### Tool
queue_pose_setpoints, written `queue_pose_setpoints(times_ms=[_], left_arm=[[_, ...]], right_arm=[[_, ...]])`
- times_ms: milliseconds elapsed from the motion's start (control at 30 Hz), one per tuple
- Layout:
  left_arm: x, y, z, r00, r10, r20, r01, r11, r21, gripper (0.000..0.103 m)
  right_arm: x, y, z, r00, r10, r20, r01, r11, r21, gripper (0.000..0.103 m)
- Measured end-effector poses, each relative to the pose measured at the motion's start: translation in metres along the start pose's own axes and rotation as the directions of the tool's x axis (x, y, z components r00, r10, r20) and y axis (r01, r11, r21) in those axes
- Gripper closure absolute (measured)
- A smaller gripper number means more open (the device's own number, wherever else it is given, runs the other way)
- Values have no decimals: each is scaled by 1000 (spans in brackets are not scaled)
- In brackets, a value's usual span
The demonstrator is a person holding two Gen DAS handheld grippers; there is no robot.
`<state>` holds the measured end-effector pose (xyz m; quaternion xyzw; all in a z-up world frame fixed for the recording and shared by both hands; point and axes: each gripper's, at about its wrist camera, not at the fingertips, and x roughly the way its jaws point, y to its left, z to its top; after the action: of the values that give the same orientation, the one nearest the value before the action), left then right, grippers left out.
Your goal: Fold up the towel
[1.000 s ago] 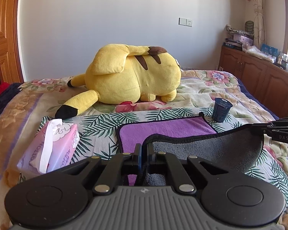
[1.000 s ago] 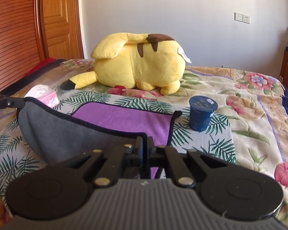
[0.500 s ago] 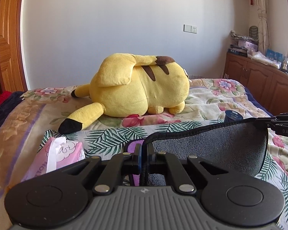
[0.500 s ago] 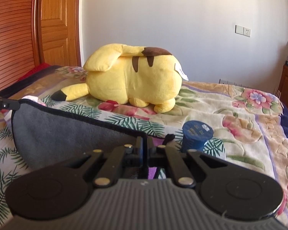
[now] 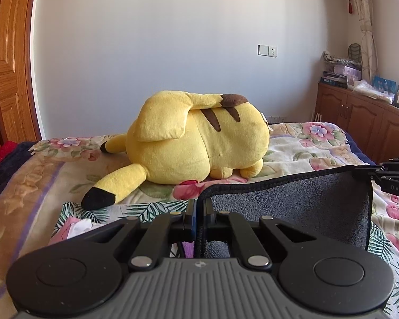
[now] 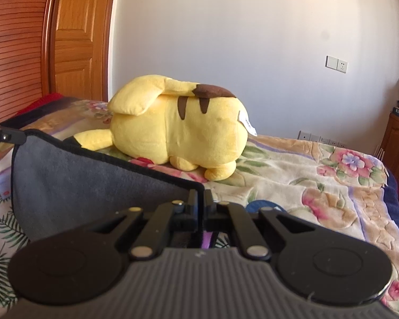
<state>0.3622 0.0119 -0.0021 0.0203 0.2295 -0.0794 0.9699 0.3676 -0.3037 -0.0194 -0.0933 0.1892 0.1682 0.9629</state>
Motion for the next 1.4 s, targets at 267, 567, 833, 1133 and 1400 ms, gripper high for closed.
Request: queue_pose_setpoints(times_ms=[267,567,833,1133,1400], left_arm=[[26,0,5,1000,21,5,-21,1000,15,103],[72,13,0,998,55,-20,-55,998,-10,103],[109,15,-16,995,80,-57,-81,997,-18,103],[131,12,-33,990,100,-103,-101,995,-10,103],[133,9,-31,987,112,-115,-111,994,15,103]], right_arm=[[23,-4,3,1000,-19,12,19,999,-28,99],[58,-3,-9,999,-46,1,46,997,-68,99],[89,4,-24,997,-73,-39,68,992,-108,99],[111,9,-46,991,-77,-109,66,993,-102,99],[119,14,-49,984,-82,-155,63,990,-126,98]])
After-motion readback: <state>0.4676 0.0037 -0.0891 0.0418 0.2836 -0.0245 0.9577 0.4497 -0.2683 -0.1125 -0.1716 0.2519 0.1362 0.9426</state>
